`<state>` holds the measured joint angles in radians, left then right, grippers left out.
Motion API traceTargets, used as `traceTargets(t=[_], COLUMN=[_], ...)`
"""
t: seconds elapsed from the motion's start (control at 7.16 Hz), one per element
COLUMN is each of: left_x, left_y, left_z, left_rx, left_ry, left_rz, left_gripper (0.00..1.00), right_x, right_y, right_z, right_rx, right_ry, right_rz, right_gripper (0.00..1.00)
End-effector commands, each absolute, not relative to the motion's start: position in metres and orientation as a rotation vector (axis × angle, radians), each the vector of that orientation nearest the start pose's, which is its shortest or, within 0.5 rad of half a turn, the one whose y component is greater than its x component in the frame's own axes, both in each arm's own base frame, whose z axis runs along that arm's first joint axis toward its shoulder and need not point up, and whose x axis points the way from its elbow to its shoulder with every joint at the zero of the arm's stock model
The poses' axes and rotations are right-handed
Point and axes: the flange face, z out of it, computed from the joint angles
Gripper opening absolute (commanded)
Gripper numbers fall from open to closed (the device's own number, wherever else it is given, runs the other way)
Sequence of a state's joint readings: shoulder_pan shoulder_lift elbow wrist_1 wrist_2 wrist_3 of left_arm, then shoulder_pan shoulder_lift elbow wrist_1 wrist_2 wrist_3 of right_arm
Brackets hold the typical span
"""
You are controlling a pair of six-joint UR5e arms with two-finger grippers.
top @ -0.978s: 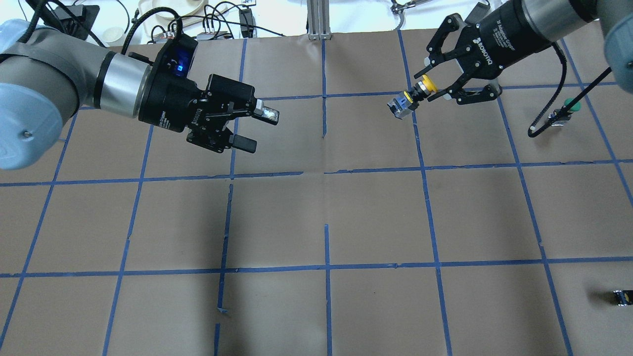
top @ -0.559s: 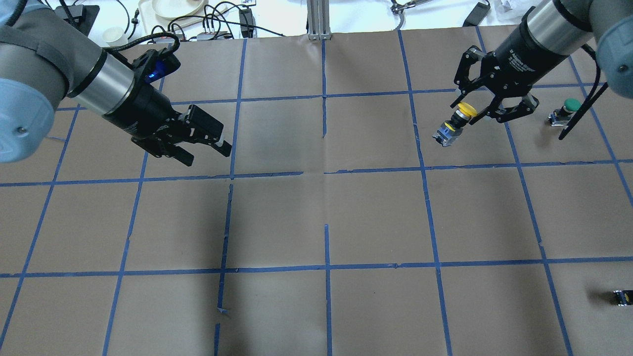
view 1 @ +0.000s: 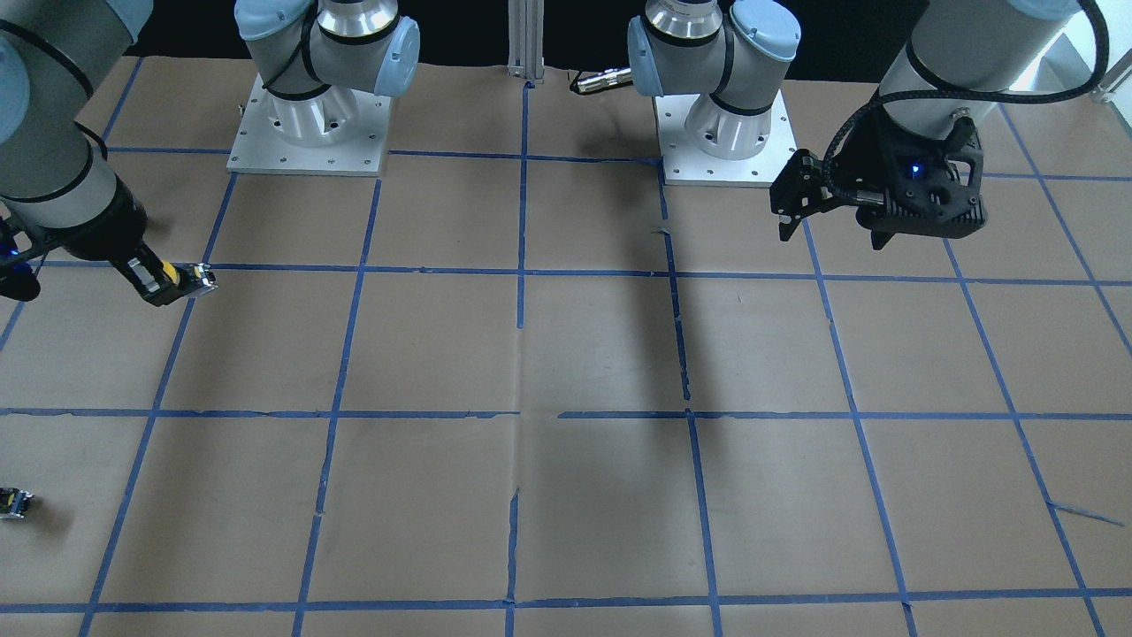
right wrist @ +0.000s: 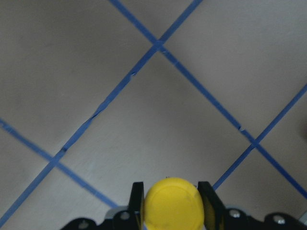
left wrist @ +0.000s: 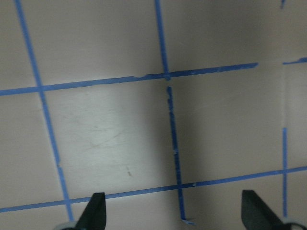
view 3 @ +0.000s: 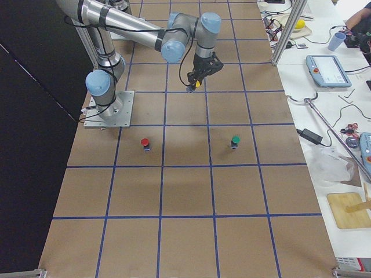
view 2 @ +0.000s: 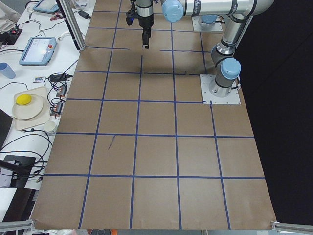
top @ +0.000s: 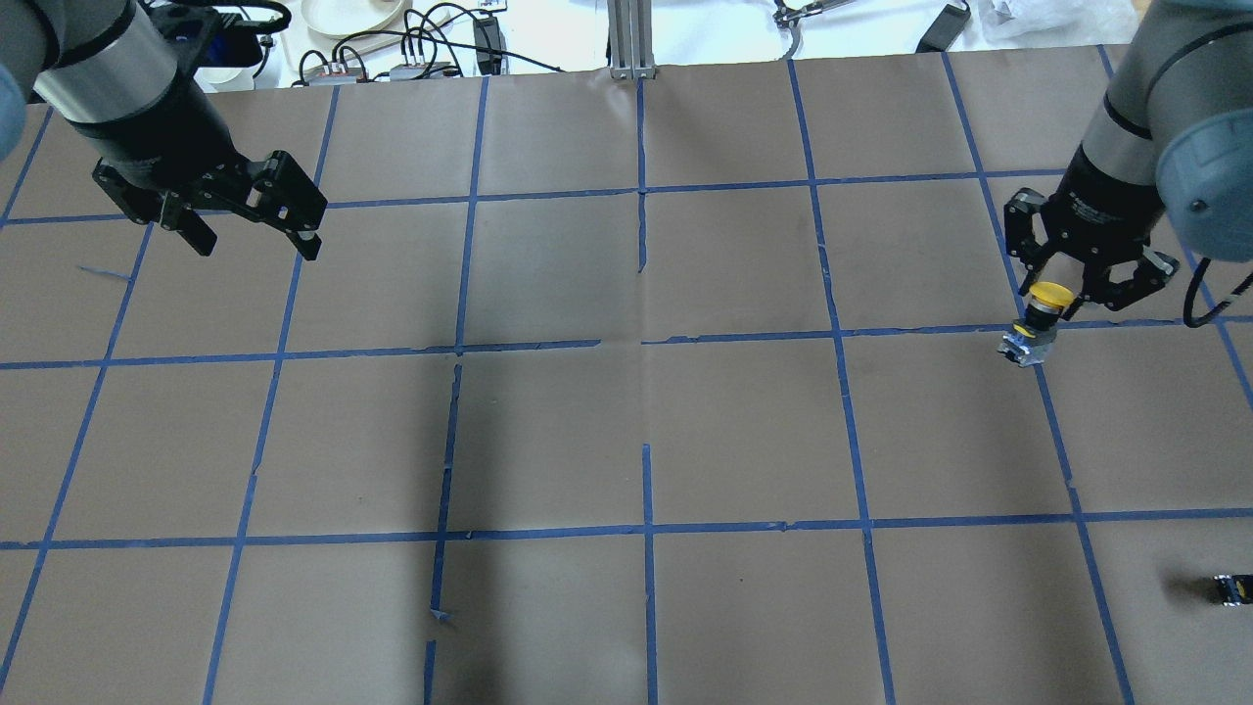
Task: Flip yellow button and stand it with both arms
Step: 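Turn the yellow button cap-up with the right gripper and lower it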
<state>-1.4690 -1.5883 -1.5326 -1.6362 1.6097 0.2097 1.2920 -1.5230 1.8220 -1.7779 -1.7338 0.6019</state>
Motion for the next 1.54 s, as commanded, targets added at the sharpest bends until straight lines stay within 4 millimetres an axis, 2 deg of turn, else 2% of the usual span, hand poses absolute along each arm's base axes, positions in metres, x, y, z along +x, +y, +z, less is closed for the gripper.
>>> traceTargets(t=[0.0, 0.14, 0.28, 0.42, 0.7, 0.98, 1.12, 1.26, 1.4], left_x=[-0.137, -0.145, -0.124, -0.113, -0.113, -0.114, -0.114, -0.114, -0.113], left_y=[-0.495, -0.496, -0.501, -0.500, -0.500, -0.498, -0.498, -0.498, -0.498], left_z=[0.496, 0.503, 0.508, 0.510, 0.508, 0.505, 0.504, 0.504, 0.504], left_rx=[0.228, 0.238, 0.163, 0.127, 0.129, 0.129, 0.127, 0.129, 0.131], left_ry=[3.069, 3.085, 3.150, 3.199, 3.195, 3.197, 3.199, 3.199, 3.195], left_rz=[0.062, -0.038, -0.069, -0.068, -0.060, -0.053, -0.051, -0.051, -0.053], left_gripper=[0.99, 0.99, 0.99, 0.99, 0.99, 0.99, 0.99, 0.99, 0.99], right_x=[-0.085, -0.106, -0.114, -0.120, -0.123, -0.141, -0.155, -0.161, -0.161], right_y=[-0.481, -0.479, -0.485, -0.489, -0.478, -0.468, -0.469, -0.476, -0.475], right_z=[0.336, 0.336, 0.329, 0.314, 0.283, 0.269, 0.261, 0.254, 0.239], right_rx=[1.628, 1.698, 1.727, 1.773, 1.888, 1.952, 1.997, 2.013, 2.020], right_ry=[2.991, 3.016, 3.000, 3.003, 2.964, 2.915, 2.877, 2.840, 2.817], right_rz=[0.070, 0.036, -0.031, -0.136, -0.284, -0.335, -0.375, -0.501, -0.567], right_gripper=[0.16, 0.16, 0.16, 0.17, 0.17, 0.17, 0.17, 0.20, 0.19])
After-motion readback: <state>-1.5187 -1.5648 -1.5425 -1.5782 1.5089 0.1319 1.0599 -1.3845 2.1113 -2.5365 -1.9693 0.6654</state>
